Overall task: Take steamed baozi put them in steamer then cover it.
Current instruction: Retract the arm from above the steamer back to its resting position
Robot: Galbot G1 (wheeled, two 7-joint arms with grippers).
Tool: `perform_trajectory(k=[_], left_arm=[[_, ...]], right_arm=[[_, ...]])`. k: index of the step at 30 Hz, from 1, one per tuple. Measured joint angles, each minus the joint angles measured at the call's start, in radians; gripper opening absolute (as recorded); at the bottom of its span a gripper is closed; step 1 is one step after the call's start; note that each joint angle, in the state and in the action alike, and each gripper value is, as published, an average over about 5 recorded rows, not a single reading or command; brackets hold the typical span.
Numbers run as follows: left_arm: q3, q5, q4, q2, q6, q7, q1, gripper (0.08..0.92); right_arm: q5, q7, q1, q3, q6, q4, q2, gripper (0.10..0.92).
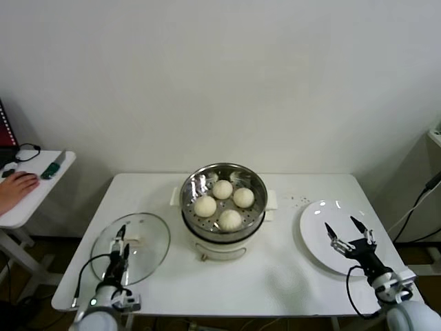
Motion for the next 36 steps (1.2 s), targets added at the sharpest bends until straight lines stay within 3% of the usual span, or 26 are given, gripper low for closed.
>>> perform_trajectory(k=[23, 36], left_arm=[[0.054, 0.01, 0.217, -0.003, 0.05, -0.065, -0.192, 0.814], [0.061, -0.028, 0.241, -0.006, 0.053, -0.068, -0.203, 0.463]], right_arm=[[-0.07, -0.034, -0.025, -0.005, 0.048, -0.04, 0.065, 0.823], [-0.104, -0.05, -0.02, -0.015, 0.068, -0.067, 0.094, 0.823]])
